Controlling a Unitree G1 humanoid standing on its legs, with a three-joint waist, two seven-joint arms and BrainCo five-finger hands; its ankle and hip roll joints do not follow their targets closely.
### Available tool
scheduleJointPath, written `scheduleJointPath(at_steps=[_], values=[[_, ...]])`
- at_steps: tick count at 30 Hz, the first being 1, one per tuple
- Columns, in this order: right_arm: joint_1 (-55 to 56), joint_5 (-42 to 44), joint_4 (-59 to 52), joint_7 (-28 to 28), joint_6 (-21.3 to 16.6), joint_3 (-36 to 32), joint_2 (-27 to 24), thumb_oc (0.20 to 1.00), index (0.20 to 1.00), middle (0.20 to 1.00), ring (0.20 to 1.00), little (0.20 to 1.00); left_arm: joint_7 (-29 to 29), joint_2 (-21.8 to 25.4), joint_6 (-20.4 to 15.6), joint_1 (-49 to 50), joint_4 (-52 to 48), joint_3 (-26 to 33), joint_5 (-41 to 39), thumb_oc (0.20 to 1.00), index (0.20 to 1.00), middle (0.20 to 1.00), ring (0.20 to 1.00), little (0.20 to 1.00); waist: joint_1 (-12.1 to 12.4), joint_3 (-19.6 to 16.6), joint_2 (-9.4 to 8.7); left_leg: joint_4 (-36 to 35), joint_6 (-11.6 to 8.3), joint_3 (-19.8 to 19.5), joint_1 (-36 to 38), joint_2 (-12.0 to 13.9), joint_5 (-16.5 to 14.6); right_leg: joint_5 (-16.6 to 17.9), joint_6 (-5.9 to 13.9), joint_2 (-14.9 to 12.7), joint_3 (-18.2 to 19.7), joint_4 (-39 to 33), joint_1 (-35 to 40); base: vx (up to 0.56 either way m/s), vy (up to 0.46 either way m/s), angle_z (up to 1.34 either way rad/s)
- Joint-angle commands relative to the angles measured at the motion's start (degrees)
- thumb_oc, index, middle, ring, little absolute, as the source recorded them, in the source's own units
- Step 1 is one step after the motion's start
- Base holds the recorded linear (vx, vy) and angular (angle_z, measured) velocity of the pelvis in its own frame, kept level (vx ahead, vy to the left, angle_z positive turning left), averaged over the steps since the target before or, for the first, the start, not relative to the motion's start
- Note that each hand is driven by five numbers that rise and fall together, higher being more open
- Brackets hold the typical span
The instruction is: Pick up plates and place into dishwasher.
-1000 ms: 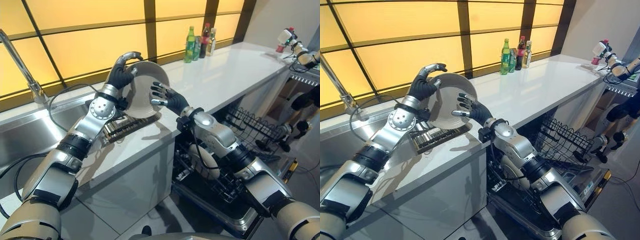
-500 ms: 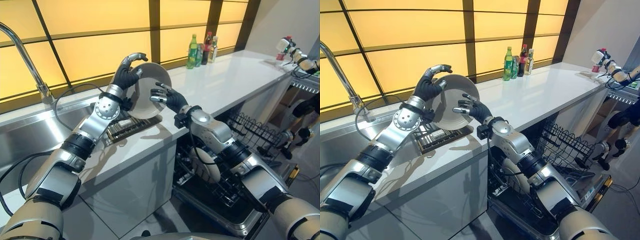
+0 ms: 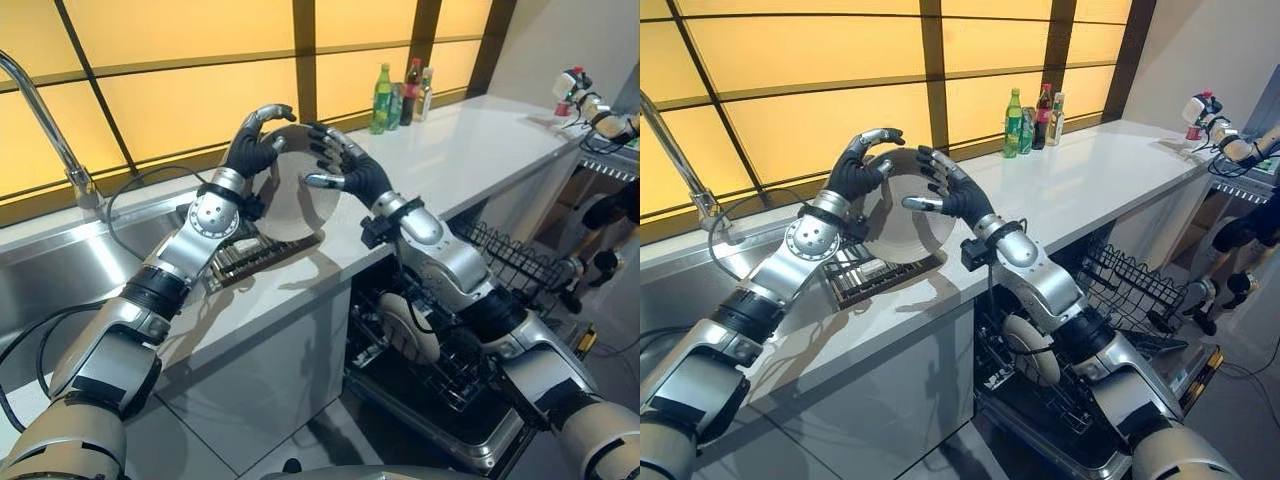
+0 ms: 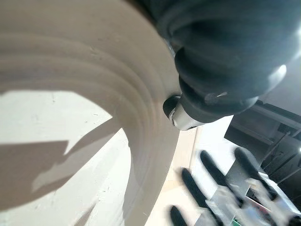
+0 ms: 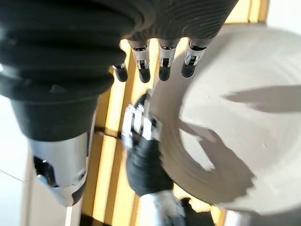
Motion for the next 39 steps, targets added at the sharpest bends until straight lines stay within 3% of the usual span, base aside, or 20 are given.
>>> scheduleJointPath(at_steps=[1,10,19,28,39], values=[[-0.9,-2.8,-5.3,-1.1,-6.3,-5.5,-2.6,1.0,1.0,1.0,1.0,1.0,1.8,3.2,-2.3,-2.9,0.4,4.7,0.8,0.2,0.2,0.2,0.2,0.2,-0.3,2.7,-0.98,0.6,1.73,2.9,6.0,-6.2,-12.2,-4.4,2.14,-0.6,1.0,0.5,-0.8,-0.04,-0.007,-0.01],[0.9,-8.6,-2.6,-6.0,-7.4,-7.7,-5.3,1.0,1.0,1.0,1.0,1.0,1.5,4.0,-2.8,-3.3,-0.2,4.2,-0.2,0.2,0.2,0.2,0.2,0.2,-1.0,2.9,-1.02,0.6,1.77,3.4,6.1,-6.1,-12.3,-4.3,2.41,-0.5,1.4,0.5,-0.9,0.0,0.0,0.0],[-1.4,-6.0,11.7,-5.6,-2.6,-4.3,-6.7,1.0,1.0,1.0,1.0,1.0,-1.1,2.9,-4.7,-5.3,-1.0,2.1,-3.3,0.2,0.2,0.2,0.2,0.2,0.1,2.8,-1.47,0.6,1.55,3.1,6.2,-6.0,-12.2,-4.1,2.59,-0.8,0.7,0.5,-0.7,0.0,0.0,0.0],[-6.7,5.9,27.3,0.2,0.9,-1.1,-4.9,1.0,1.0,1.0,1.0,1.0,-3.9,0.4,-4.7,-7.6,-4.7,-0.2,-6.8,0.2,0.2,0.2,0.2,0.2,2.4,2.6,-1.7,0.6,1.31,1.9,6.3,-6.1,-12.4,-4.4,2.34,-1.0,-0.8,0.5,0.0,0.0,0.0,0.0],[-10.1,15.0,33.2,7.1,2.2,-0.8,0.2,1.0,1.0,1.0,1.0,1.0,-7.0,-2.8,-4.0,-6.6,-7.0,-1.3,-7.6,0.2,0.2,0.2,0.2,0.2,4.2,1.8,-1.63,0.6,1.33,0.3,6.6,-6.3,-12.5,-4.9,2.04,-1.2,-1.6,0.5,0.9,0.03,0.002,0.07]])
